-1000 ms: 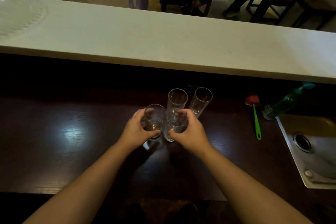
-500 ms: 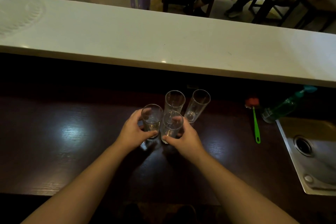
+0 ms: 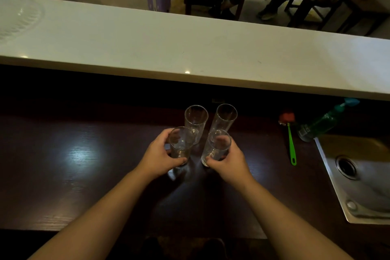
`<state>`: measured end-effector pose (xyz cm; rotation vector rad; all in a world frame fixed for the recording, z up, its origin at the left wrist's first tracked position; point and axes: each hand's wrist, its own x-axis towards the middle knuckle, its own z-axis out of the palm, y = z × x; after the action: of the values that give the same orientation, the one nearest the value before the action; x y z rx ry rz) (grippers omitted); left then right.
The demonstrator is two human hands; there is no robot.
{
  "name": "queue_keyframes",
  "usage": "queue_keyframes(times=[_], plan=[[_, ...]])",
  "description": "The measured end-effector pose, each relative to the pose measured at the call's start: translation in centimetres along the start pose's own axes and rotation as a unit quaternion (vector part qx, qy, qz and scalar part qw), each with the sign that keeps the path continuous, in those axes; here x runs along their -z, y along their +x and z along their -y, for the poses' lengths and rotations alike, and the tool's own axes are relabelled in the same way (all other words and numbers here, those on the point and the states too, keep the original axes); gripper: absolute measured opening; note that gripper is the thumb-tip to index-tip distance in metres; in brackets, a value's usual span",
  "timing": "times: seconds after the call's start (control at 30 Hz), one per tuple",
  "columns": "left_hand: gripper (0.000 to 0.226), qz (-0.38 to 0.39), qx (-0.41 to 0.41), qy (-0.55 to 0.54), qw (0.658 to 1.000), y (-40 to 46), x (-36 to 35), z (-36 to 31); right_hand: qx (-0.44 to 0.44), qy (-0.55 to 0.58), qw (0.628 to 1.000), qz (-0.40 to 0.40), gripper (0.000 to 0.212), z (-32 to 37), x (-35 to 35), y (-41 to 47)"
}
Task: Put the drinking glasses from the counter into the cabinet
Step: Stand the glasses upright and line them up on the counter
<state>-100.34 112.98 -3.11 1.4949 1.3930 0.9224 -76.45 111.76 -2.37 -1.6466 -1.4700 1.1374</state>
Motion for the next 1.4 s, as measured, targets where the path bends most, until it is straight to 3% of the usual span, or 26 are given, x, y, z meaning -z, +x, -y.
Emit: queue_keyframes(times=[0.17,0.3,0.4,0.47,0.57,0.67,0.83,1.1,1.4], plan=[[0.098,0.019,0.02,-0.018,0.999,0.3,-1.4,-0.5,0.006,0.036,0.999,0.003,0.069,-0.8,1.8,0.6],[0.127,0.063,0.048,-0.006,0.997,0.6,-1.0,-0.6,0.007,0.059,0.997,0.054,0.072,-1.1,4.3,0.7],[0.112,0.046,0.092,-0.141,0.985,1.7,-0.1,-1.1,-0.052,0.135,0.989,0.033,0.039,-0.6,6.8,2.7],[0.118,0.036,0.17,-0.251,0.952,3.0,0.3,-1.6,-0.122,0.187,0.975,0.0,0.03,0.3,7.8,4.6],[0.109,0.046,0.227,-0.303,0.924,5.5,-0.1,-2.8,-0.185,0.218,0.958,0.006,0.05,1.5,7.6,7.2],[0.101,0.059,0.257,-0.315,0.911,7.2,-1.3,-3.7,-0.204,0.201,0.956,0.061,0.062,1.7,6.0,8.5],[0.093,0.054,0.288,-0.388,0.874,8.3,-3.1,-4.1,-0.214,0.221,0.947,0.096,0.062,1.1,4.0,8.2],[0.078,0.033,0.27,-0.412,0.87,7.4,-3.1,-5.1,-0.211,0.165,0.958,0.104,0.064,1.7,3.5,6.8],[0.072,0.047,0.246,-0.382,0.89,5.2,-3.5,-5.1,-0.195,0.167,0.96,0.109,0.063,2.0,2.6,4.7]])
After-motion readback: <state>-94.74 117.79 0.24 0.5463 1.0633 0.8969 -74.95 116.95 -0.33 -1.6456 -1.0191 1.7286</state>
